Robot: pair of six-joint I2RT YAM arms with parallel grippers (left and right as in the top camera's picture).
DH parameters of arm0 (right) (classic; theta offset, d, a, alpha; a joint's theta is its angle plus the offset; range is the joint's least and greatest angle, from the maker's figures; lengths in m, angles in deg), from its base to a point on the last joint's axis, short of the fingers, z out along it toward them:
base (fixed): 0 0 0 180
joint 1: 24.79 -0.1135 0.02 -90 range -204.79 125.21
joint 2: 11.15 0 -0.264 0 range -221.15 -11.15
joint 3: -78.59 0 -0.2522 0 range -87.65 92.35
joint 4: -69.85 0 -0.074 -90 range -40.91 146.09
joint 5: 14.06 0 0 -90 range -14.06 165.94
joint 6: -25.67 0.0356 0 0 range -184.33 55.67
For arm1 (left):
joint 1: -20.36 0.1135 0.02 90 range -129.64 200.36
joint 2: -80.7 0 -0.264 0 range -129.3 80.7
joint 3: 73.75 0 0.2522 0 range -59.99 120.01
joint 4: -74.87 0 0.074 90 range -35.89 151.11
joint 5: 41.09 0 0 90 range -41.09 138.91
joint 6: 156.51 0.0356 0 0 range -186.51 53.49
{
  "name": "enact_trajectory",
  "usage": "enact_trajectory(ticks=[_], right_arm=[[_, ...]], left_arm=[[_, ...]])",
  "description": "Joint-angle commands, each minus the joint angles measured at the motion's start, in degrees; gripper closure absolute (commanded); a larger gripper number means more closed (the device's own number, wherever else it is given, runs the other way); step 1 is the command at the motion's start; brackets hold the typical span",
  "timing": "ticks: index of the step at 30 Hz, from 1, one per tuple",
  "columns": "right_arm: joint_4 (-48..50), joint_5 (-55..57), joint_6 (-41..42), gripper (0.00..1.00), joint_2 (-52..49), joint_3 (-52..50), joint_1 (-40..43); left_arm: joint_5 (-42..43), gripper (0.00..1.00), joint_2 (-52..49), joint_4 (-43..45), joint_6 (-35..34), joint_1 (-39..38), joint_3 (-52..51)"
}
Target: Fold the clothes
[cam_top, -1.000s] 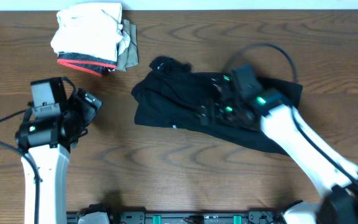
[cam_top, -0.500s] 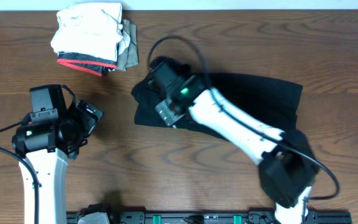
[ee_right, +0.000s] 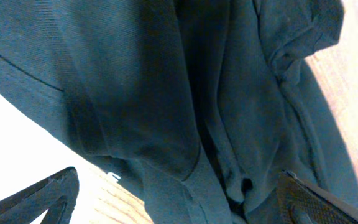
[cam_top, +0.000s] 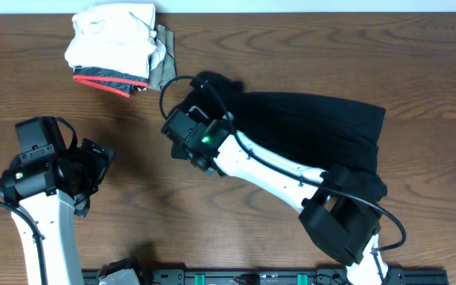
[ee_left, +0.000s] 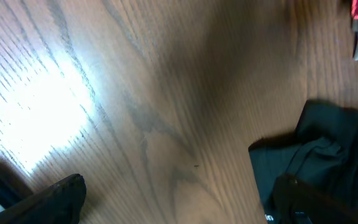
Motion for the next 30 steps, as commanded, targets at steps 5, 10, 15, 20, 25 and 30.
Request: enact_trajectory(ticks=[5, 10, 15, 20, 25, 30], right_arm=[[0.3, 10.5, -2.3, 0.01, -5.7, 0.9, -2.8], [1.5, 12.3, -2.9, 0.01, -8.8, 0.9, -3.1], [3.1, 13.9, -2.9, 0.01, -9.4, 0.9, -3.2], [3.7, 14.2, -2.6, 0.01, -9.4, 1.1, -3.3], [3.3, 16.2, -1.8, 0.01, -9.4, 1.4, -4.0], [3.0, 16.3, -1.8, 0.04, -9.4, 1.8, -5.6]], left_arm=[[0.2, 0.02, 0.3, -0.6, 1.9, 0.4, -0.1], [0.1, 0.02, 0.3, -0.7, 2.1, 0.4, -0.1], [0.1, 0.02, 0.3, -0.6, 2.1, 0.4, -0.1], [0.1, 0.02, 0.3, -0.6, 2.1, 0.4, -0.1], [0.1, 0.02, 0.3, -0.6, 2.1, 0.4, -0.1], [0.1, 0.02, 0.3, -0.4, 2.1, 0.4, -0.1]])
